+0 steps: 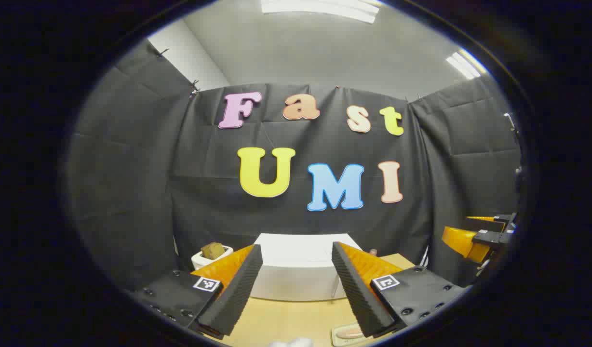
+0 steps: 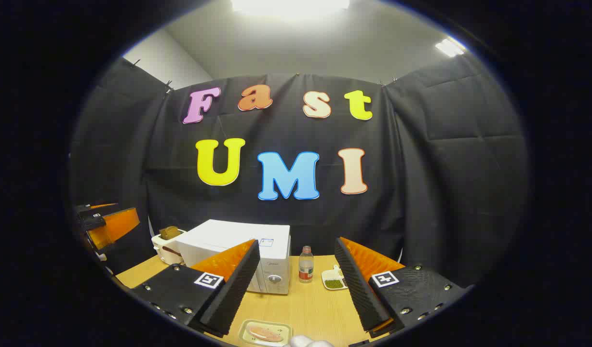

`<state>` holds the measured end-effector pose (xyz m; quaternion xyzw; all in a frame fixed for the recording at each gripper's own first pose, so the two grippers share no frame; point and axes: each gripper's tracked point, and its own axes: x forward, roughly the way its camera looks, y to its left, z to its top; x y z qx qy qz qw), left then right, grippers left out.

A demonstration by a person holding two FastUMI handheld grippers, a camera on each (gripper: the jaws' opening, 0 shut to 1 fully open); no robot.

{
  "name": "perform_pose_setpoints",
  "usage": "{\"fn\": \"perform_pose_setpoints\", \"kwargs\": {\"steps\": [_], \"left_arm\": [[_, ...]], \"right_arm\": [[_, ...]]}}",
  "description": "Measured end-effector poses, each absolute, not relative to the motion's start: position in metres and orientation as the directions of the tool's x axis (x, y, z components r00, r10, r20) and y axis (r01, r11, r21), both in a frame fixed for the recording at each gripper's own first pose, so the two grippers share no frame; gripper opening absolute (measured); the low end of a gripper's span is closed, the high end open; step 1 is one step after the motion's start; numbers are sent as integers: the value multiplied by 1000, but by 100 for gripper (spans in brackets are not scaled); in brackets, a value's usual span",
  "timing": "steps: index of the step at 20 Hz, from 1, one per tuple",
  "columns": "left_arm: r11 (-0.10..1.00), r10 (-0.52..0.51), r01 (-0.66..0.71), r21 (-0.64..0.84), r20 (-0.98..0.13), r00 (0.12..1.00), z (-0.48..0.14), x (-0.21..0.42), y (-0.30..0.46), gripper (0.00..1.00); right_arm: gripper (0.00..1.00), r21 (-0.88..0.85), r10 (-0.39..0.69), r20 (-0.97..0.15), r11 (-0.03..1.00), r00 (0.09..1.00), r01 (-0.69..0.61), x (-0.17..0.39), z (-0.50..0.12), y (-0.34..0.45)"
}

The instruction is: Open the microwave oven with the left hand, put the food in, and close the microwave oven.

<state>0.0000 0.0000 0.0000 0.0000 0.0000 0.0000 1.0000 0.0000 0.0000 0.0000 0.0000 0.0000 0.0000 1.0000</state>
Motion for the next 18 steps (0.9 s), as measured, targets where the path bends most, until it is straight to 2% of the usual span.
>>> {"fn": "perform_pose_setpoints", "kwargs": {"steps": [18], "left_arm": [[1000,11,-11,4,-33,999,-33,12,-1,98]], "right_arm": [[96,-2,-28,3,1000,1000,28,2,3,-10]]}}
